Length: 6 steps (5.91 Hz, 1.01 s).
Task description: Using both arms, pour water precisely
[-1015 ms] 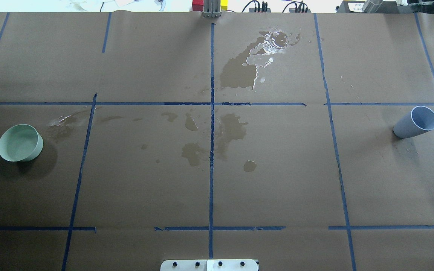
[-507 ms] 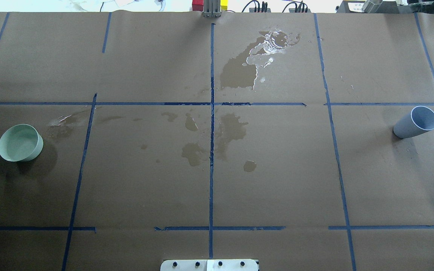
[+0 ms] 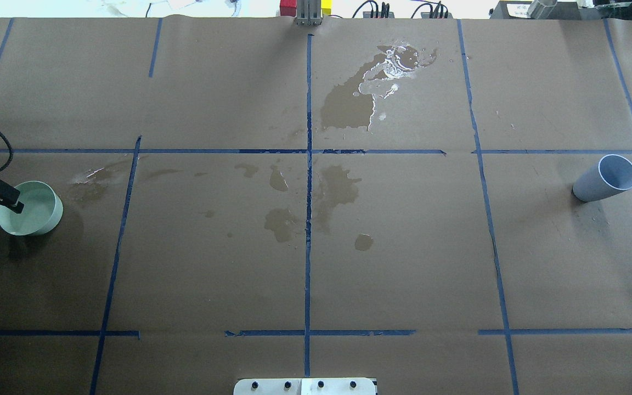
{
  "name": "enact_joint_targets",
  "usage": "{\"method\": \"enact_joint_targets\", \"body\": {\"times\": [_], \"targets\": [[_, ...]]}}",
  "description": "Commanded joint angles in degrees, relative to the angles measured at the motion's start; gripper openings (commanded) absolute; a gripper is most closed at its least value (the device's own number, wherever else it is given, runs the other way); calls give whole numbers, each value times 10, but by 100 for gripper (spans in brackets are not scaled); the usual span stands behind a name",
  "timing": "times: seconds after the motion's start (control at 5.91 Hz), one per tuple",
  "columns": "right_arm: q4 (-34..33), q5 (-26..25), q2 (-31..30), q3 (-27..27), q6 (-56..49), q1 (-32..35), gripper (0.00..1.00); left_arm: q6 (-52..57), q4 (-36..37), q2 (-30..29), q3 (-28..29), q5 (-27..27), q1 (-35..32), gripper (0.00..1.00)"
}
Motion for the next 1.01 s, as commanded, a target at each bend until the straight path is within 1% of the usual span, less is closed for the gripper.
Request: {"method": "enact_joint_targets", "body": {"times": [0.0, 0.17, 0.34, 0.68, 0.85], "targets": [[0, 0, -1, 0, 0, 0, 100, -1, -8, -1, 13, 0, 1, 95], [0, 1, -1, 0, 0, -1, 100, 0, -9, -3, 33, 0, 2, 87], [0, 2, -1, 0, 1, 0, 100, -1, -9, -7, 35, -2, 2, 78], [-1, 2, -1, 0, 1, -1, 100, 5, -9, -10, 35, -3, 2, 7], [-1, 2, -1, -1, 1, -1, 100, 0, -9, -16, 34, -4, 2, 0]]}}
